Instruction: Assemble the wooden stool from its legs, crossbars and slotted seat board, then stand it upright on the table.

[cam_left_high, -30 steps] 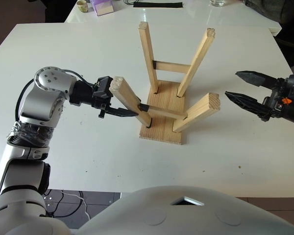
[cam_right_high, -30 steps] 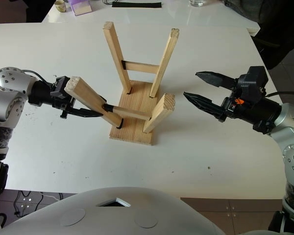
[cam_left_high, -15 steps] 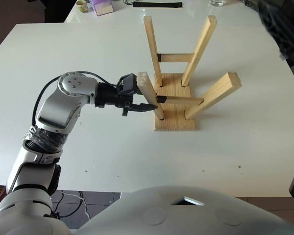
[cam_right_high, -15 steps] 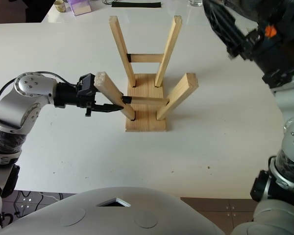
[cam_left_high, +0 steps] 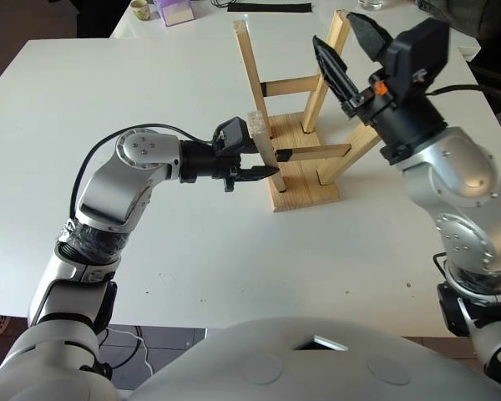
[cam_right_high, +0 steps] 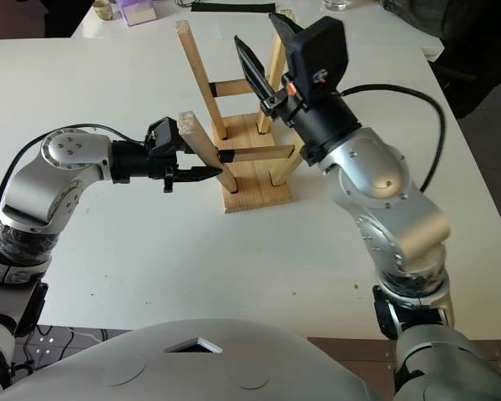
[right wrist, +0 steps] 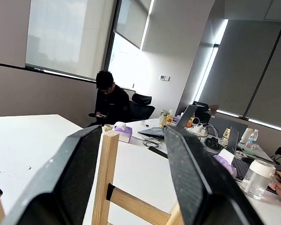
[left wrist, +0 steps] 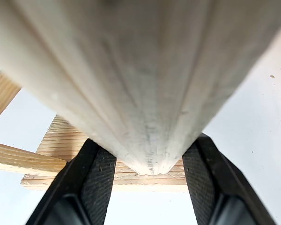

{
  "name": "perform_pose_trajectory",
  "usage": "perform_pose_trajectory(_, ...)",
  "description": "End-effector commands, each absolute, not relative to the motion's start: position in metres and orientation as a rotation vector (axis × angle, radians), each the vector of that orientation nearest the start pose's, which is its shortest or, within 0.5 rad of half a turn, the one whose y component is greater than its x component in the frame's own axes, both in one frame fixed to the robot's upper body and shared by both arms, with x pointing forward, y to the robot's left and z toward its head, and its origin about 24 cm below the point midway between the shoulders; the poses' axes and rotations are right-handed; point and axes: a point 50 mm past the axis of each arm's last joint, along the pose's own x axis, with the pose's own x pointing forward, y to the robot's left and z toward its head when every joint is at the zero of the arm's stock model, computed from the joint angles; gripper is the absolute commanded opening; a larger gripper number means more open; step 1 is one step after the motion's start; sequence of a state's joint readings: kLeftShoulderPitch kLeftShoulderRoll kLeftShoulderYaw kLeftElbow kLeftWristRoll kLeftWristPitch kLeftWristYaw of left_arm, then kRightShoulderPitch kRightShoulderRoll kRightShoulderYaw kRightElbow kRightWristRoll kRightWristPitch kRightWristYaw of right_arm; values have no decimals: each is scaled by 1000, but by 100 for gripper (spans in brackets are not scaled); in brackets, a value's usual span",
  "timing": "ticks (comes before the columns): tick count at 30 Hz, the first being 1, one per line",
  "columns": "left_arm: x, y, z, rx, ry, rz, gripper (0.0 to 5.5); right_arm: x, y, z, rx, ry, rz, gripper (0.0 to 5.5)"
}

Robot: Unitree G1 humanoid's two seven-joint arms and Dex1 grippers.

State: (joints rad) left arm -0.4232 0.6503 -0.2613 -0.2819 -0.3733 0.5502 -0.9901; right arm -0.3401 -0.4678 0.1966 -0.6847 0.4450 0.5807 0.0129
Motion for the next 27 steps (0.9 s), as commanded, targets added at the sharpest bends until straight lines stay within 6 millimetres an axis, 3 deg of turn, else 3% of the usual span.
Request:
perform_pose_trajectory(1,266,133,135,430,271,-1293,205,241,-103,122,-59,6,574,243)
perform_pose_trajectory(4,268,131,135,437,277,-1310,205,233,-91,68,15,208,598,243)
perform_pose_trajectory(6,272,127,136,453,281,-1334,205,224,-81,36,-115,307,669,243)
perform_pose_trajectory(8,276,124,136,477,290,-1348,205,222,-79,25,-199,315,710,243)
perform_pose_trajectory(10,279,123,134,489,297,-1358,205,226,-82,28,-209,284,695,243)
perform_pose_trajectory(12,280,123,131,490,310,-1359,205,233,-87,42,-201,210,680,243)
perform_pose_trajectory(15,280,129,121,491,343,-1342,205,235,-87,90,-137,-12,729,243)
perform_pose_trajectory(18,279,138,114,490,369,-1313,205,230,-94,169,108,-302,757,243)
perform_pose_trajectory(21,277,142,113,485,376,-1297,205,221,-129,232,302,-547,669,243)
perform_pose_trajectory(23,276,143,113,482,375,-1294,205,221,-172,251,311,-633,501,262)
perform_pose_trajectory(25,274,142,114,478,371,-1292,205,227,-231,242,212,-580,213,289)
perform_pose_trajectory(27,274,141,116,476,365,-1292,205,231,-289,209,12,-396,-110,318)
